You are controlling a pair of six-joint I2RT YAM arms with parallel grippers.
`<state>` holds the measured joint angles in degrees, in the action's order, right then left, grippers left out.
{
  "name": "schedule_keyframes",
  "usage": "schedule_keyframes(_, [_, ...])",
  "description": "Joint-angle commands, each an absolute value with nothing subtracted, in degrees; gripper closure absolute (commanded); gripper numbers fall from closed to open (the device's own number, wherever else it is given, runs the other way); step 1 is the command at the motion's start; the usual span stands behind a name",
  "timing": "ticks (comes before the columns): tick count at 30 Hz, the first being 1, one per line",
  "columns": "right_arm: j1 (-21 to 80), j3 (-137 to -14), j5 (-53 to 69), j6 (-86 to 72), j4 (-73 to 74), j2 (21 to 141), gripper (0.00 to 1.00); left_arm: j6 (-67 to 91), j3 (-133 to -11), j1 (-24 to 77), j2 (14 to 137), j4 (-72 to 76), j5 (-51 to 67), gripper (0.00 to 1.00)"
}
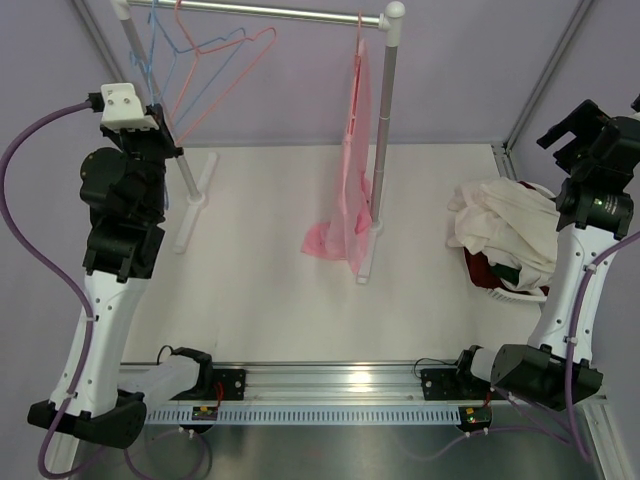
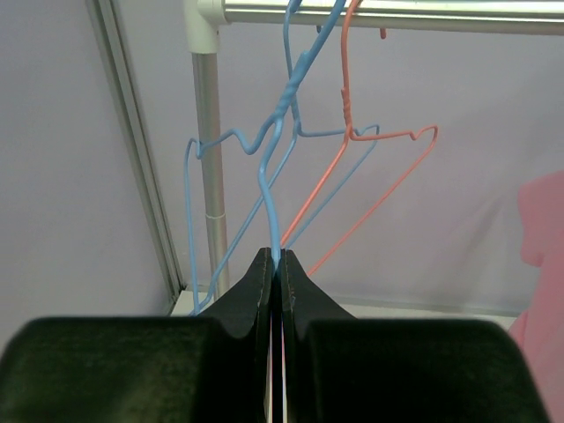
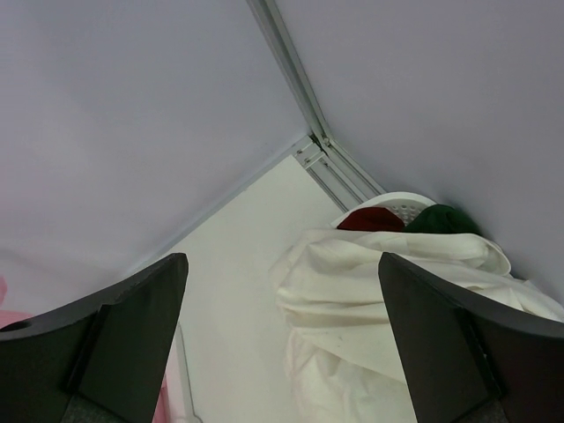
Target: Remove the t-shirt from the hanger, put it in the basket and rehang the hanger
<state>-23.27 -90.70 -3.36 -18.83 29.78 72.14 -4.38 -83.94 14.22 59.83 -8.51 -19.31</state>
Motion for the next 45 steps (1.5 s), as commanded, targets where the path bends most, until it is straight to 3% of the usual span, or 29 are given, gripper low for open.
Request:
schedule_keyframes(1, [-23.2,-90.7,-0.2,-18.5,28.1,70.6,0.01,-6.1,-85.0,12.9,59.2,-3.2,-13.6,1.0])
schedule_keyframes(7, [-23.1,-90.2,2.0,-18.7,27.5,70.2,0.0,-4.0,-87.7,12.9,55.3,-10.1,-13.5,1.0])
schedule_keyframes(18, [-22.7,-90.5,5.7,-19.9,27.1,70.0,0.01,-10.7,-86.1,12.9,42.5,-7.8,-20.0,1.0])
schedule_keyframes(31, [-19.5,-91.8,5.7,-18.5,28.5,70.8,0.01,-1.6,-90.9,12.9,46.0,-16.0,14.7,1.0])
schedule_keyframes(45, [-19.0,-92.5,6.2,-18.0,29.0,70.3,0.0,-1.6,-94.9,12.9,58.1,-19.6,20.0,1.0])
